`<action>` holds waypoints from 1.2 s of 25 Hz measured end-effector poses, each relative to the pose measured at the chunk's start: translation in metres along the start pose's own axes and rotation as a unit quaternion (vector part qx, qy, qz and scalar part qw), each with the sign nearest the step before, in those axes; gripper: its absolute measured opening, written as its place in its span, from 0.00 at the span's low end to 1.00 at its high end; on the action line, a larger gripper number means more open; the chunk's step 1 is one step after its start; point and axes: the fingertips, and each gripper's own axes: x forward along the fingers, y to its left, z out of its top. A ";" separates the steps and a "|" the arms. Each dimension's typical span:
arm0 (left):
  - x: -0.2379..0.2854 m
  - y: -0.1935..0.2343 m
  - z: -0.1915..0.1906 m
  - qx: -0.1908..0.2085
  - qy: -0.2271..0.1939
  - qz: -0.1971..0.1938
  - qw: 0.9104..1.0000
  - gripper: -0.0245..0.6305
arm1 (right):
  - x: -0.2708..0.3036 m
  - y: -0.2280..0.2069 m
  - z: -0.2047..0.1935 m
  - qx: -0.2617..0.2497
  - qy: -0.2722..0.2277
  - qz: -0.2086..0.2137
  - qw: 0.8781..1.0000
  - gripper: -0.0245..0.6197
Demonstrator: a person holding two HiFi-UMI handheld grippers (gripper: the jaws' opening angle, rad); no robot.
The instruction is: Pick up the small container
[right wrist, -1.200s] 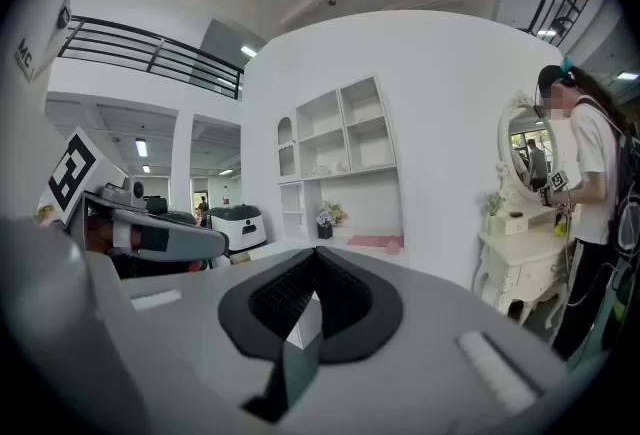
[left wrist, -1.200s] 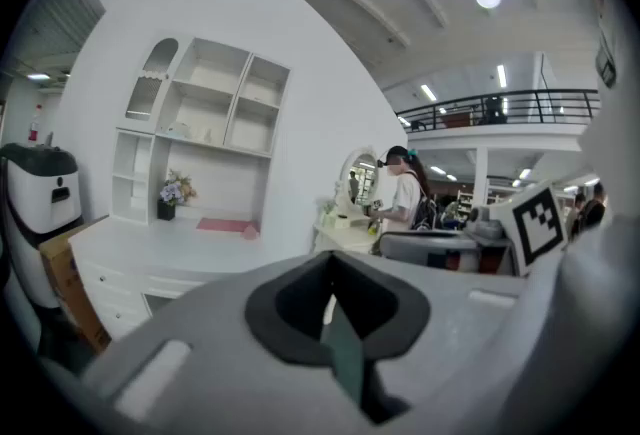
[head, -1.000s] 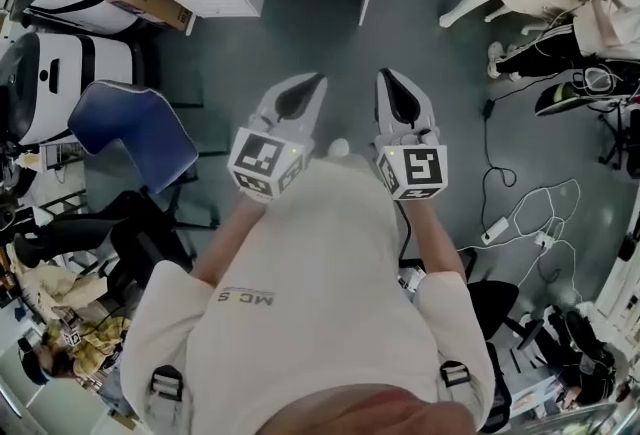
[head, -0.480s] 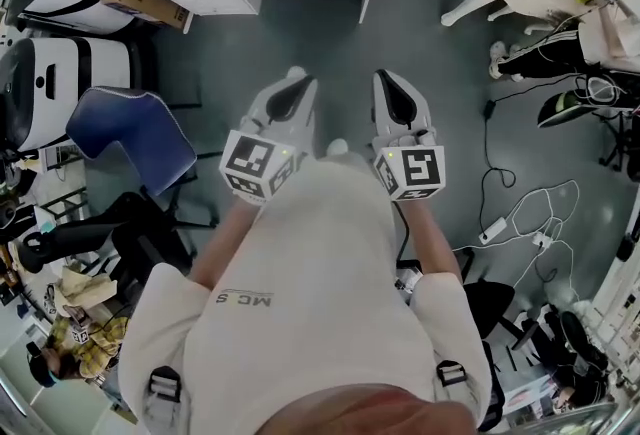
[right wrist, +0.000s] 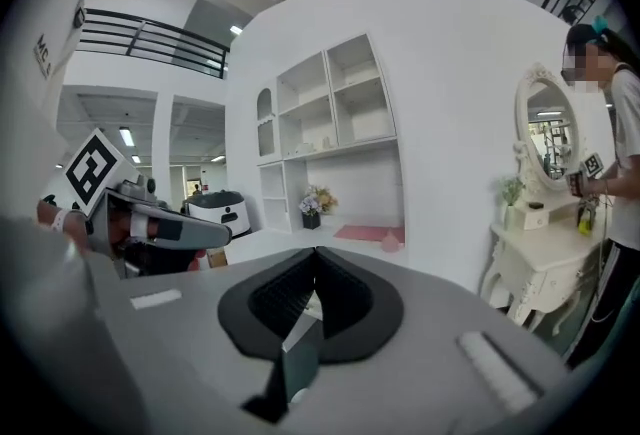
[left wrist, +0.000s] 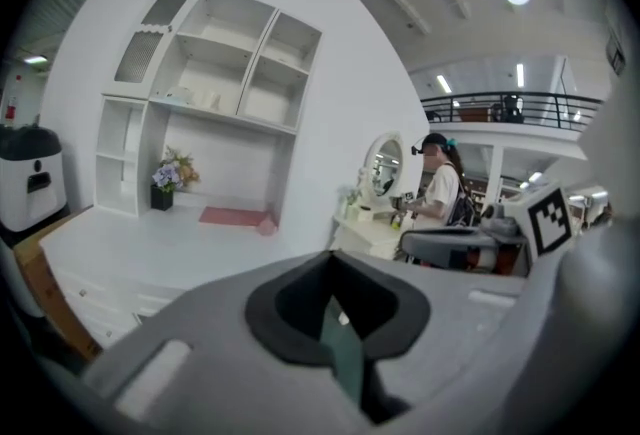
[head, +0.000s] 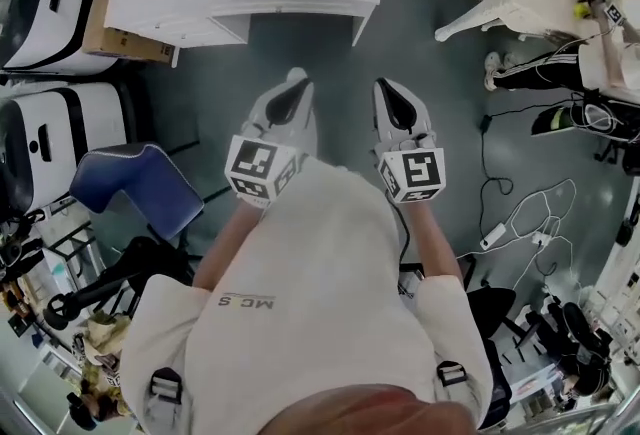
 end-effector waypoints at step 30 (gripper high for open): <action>0.299 0.225 0.160 0.050 0.023 -0.054 0.997 0.04 | 0.335 -0.180 0.122 0.009 -0.035 -0.025 0.999 0.03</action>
